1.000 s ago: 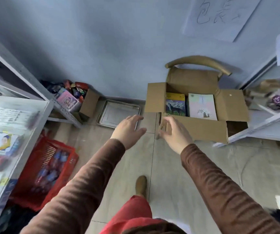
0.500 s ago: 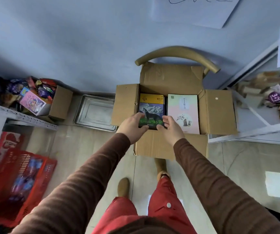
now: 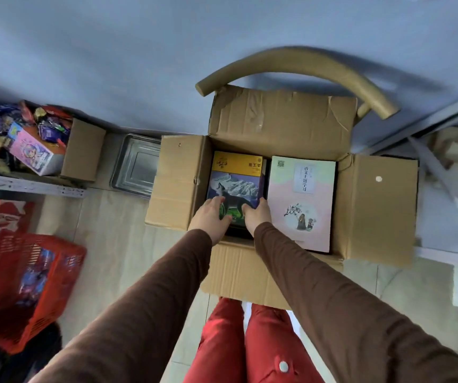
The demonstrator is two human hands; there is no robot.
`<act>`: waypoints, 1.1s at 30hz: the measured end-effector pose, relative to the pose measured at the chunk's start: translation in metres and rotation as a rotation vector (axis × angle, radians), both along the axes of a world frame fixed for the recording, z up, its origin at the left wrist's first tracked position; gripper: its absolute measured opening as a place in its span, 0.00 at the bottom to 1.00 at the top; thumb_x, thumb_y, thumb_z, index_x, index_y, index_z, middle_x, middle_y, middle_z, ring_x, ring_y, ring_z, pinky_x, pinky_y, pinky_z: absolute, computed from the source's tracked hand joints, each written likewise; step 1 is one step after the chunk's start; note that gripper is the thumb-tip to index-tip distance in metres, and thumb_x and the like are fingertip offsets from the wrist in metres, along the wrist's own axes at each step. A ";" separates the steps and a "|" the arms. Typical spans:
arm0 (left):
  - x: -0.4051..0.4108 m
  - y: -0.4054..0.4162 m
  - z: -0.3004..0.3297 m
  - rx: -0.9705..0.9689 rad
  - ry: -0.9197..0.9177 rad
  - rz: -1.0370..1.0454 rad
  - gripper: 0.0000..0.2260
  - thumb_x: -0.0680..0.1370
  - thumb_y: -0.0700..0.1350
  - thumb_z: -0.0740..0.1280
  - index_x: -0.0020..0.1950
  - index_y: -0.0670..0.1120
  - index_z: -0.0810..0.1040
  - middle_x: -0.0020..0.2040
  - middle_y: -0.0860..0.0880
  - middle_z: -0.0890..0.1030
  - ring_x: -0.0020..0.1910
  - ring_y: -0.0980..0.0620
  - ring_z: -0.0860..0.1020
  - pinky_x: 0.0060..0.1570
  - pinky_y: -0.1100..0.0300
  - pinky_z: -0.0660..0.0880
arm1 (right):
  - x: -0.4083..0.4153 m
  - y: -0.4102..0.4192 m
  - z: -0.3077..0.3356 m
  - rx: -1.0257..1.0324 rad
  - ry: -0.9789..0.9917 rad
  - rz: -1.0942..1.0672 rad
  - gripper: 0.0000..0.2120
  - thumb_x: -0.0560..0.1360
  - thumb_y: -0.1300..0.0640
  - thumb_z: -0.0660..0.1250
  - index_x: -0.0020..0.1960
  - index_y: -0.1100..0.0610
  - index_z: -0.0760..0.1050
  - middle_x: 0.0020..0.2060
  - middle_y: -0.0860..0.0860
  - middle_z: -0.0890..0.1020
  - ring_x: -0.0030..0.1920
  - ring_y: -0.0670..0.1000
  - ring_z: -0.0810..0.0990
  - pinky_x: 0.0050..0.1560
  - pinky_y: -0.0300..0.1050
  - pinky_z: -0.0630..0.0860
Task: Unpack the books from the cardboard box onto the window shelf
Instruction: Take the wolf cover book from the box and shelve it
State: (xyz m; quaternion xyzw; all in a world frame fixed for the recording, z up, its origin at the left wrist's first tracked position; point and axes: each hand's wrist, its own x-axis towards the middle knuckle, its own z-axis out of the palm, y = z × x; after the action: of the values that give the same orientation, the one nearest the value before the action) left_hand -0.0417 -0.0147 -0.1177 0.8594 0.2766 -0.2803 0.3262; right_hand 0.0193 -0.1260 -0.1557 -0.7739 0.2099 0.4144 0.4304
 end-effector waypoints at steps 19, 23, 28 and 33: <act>0.007 0.009 -0.070 -0.055 0.018 0.034 0.35 0.80 0.43 0.66 0.83 0.44 0.52 0.84 0.45 0.50 0.83 0.49 0.49 0.79 0.59 0.49 | 0.008 0.033 -0.064 -0.241 0.056 -0.209 0.37 0.77 0.53 0.68 0.80 0.62 0.54 0.78 0.60 0.61 0.78 0.58 0.61 0.77 0.49 0.58; 0.008 0.009 -0.071 -0.065 0.003 0.056 0.34 0.80 0.43 0.66 0.83 0.44 0.53 0.84 0.45 0.51 0.83 0.49 0.50 0.78 0.60 0.49 | 0.014 0.038 -0.065 -0.262 0.081 -0.204 0.42 0.74 0.49 0.71 0.80 0.61 0.53 0.78 0.59 0.61 0.78 0.58 0.60 0.77 0.49 0.57; 0.007 0.011 -0.070 -0.072 0.012 0.084 0.35 0.80 0.44 0.66 0.83 0.45 0.53 0.84 0.46 0.51 0.83 0.50 0.51 0.79 0.58 0.51 | 0.026 0.044 -0.064 -0.330 0.190 -0.202 0.44 0.73 0.40 0.70 0.80 0.58 0.53 0.79 0.58 0.59 0.78 0.58 0.59 0.77 0.51 0.57; 0.008 0.011 -0.070 -0.083 0.006 0.099 0.35 0.80 0.45 0.67 0.83 0.44 0.53 0.84 0.46 0.51 0.82 0.49 0.52 0.79 0.58 0.51 | 0.031 0.041 -0.073 -0.252 0.263 -0.258 0.44 0.73 0.40 0.70 0.79 0.59 0.56 0.77 0.58 0.64 0.75 0.60 0.65 0.75 0.56 0.63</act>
State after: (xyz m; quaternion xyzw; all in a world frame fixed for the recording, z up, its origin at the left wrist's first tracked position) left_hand -0.0333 -0.0035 -0.1874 0.8295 0.3077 -0.2776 0.3744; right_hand 0.0499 -0.0846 -0.2286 -0.7277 0.4117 0.4235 0.3486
